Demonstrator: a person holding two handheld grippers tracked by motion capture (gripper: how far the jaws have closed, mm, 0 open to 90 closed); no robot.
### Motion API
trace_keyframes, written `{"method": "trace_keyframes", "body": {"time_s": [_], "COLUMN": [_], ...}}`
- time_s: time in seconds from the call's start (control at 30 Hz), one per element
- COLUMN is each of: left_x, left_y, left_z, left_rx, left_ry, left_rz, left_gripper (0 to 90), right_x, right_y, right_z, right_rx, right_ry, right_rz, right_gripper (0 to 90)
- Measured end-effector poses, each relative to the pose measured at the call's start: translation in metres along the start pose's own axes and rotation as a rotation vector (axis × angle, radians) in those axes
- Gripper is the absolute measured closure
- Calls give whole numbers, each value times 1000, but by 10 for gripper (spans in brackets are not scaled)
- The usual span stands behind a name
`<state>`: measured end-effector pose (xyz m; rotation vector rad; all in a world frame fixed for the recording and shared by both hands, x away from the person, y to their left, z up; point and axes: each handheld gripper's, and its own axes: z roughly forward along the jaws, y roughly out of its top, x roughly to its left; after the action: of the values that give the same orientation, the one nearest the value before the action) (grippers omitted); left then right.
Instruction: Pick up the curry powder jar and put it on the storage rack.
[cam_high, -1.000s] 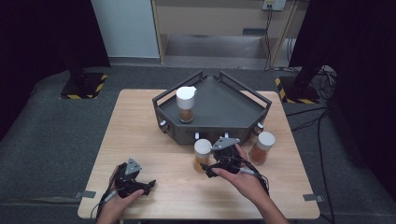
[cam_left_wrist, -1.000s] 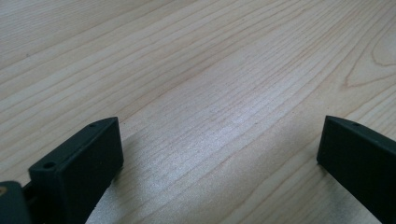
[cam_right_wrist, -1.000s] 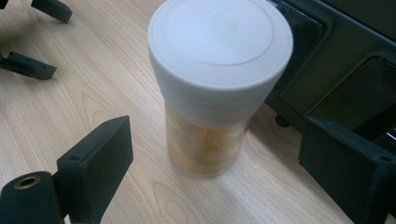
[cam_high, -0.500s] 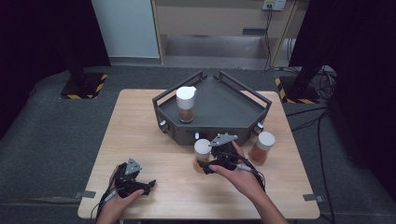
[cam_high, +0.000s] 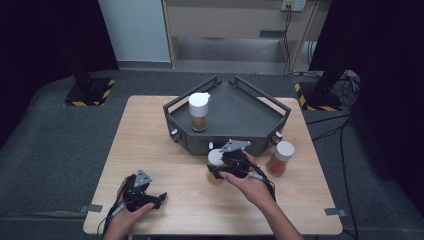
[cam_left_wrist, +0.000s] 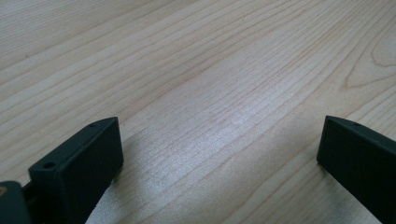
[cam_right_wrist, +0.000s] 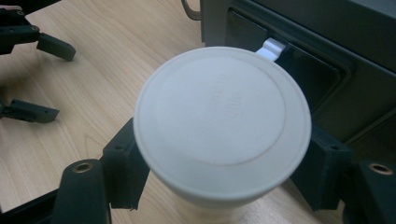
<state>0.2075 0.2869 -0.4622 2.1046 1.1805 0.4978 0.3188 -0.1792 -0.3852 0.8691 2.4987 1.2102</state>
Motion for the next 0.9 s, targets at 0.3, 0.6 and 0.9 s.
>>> {"method": "trace_keyframes", "body": {"time_s": [0.3,0.6,0.9], "left_x": [0,0,0], "left_y": [0,0,0], "left_z": [0,0,0], "left_rx": [1,1,1], "left_ry": [0,0,0], "left_rz": [0,0,0], "left_gripper": [0,0,0], "right_x": [6,11,12], "right_y": [0,8,16], "right_z": [-1,-14,-30], "right_rx": [-1,16,20], "right_ry": [-18,-27,-7], "right_rz": [-10,-50,-57], "right_gripper": [337,338,338]}}
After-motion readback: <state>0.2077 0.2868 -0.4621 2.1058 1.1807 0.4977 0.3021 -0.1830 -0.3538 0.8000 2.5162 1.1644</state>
